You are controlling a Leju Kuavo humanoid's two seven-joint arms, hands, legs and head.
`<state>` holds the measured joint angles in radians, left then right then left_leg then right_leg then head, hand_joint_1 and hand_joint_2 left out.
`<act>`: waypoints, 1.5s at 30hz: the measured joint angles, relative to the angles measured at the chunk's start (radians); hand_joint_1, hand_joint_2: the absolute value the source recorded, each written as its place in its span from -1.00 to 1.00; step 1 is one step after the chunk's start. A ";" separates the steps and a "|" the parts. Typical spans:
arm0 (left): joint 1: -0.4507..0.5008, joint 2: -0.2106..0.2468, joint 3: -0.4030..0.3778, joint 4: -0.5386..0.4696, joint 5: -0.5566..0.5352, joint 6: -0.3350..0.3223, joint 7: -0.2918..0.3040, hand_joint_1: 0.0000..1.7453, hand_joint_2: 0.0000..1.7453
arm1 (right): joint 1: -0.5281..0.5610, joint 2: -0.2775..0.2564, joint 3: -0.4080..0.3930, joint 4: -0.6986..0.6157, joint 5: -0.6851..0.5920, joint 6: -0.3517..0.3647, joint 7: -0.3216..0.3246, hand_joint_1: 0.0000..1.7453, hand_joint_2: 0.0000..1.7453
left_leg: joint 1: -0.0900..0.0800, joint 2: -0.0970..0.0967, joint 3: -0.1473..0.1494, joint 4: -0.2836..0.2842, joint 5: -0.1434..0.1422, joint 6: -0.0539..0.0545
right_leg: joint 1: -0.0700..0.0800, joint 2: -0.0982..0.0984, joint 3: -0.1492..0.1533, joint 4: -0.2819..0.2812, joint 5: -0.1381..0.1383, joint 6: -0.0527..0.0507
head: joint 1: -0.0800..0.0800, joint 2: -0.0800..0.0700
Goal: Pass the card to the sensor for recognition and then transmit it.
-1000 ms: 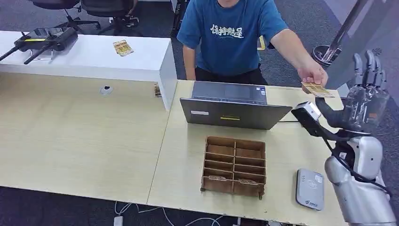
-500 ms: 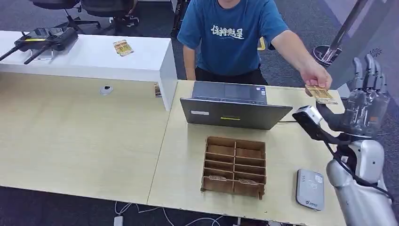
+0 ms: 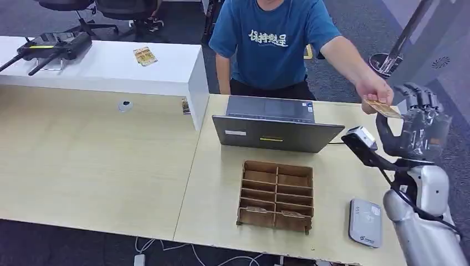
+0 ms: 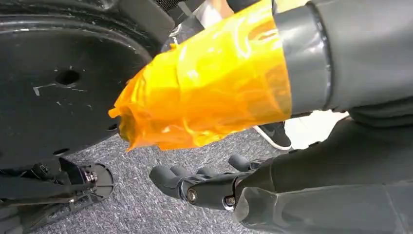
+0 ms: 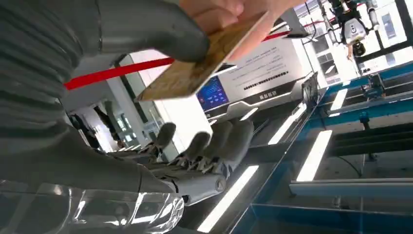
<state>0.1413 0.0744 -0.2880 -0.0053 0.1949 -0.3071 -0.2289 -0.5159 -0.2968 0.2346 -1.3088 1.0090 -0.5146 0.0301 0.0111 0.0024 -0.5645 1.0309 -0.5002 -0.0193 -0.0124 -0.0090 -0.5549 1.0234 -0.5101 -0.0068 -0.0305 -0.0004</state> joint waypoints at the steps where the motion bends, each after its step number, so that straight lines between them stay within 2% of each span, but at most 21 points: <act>1: 0.001 0.000 0.002 0.000 -0.001 0.000 0.000 -1.00 -1.00 | 0.000 -0.001 0.001 0.002 -0.002 0.000 -0.001 1.00 1.00 | 0.000 0.000 0.000 0.000 0.000 0.000 | 0.000 0.000 0.000 0.000 0.000 0.000 | 0.000 0.000; 30: 0.002 0.000 0.023 0.000 -0.016 -0.006 -0.001 -1.00 -1.00 | -0.001 -0.008 0.014 0.011 -0.041 0.017 -0.011 1.00 1.00 | 0.000 0.000 0.000 0.000 0.000 0.000 | 0.000 0.000 0.000 0.000 0.000 0.000 | 0.000 0.000; 31: 0.002 0.000 0.024 0.000 -0.015 -0.006 -0.001 -1.00 -1.00 | -0.001 -0.008 0.014 0.011 -0.099 0.040 -0.028 1.00 1.00 | 0.000 0.000 0.000 0.000 0.000 0.000 | 0.000 0.000 0.000 0.000 0.000 0.000 | 0.000 0.000; 33: 0.002 0.000 0.029 0.000 -0.013 -0.010 -0.002 -1.00 -1.00 | -0.001 -0.002 0.011 0.011 -0.316 0.122 -0.076 1.00 1.00 | 0.000 0.000 -0.001 0.000 0.000 0.000 | 0.000 0.000 0.000 0.000 0.000 0.000 | 0.000 0.000; 38: 0.008 -0.002 0.044 0.000 -0.011 -0.021 -0.012 -1.00 -1.00 | -0.004 0.029 -0.024 0.017 -0.785 0.309 -0.144 1.00 1.00 | 0.000 -0.001 -0.001 0.000 0.000 0.000 | 0.000 -0.001 0.000 0.000 0.000 0.000 | 0.000 0.000; 42: 0.015 -0.002 0.058 0.000 -0.016 -0.024 -0.012 -1.00 -1.00 | -0.001 0.033 -0.053 0.018 -0.984 0.383 -0.171 1.00 1.00 | 0.000 -0.002 -0.001 0.000 0.000 0.000 | 0.000 -0.002 0.000 0.000 0.000 0.000 | 0.000 0.000; 45: 0.017 -0.002 0.066 0.000 -0.021 -0.027 -0.012 -1.00 -1.00 | 0.014 0.034 -0.073 0.017 -1.085 0.420 -0.180 1.00 1.00 | 0.000 -0.002 -0.001 0.000 0.000 0.000 | 0.000 -0.002 0.000 0.000 0.000 0.000 | 0.000 0.000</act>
<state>0.1580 0.0725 -0.2216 -0.0053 0.1739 -0.3342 -0.2407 -0.5021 -0.2632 0.1617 -1.2917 -0.0760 -0.0942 -0.1499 0.0111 0.0008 -0.5652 1.0309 -0.5002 -0.0192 -0.0124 -0.0108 -0.5550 1.0232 -0.5103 -0.0066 -0.0305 -0.0004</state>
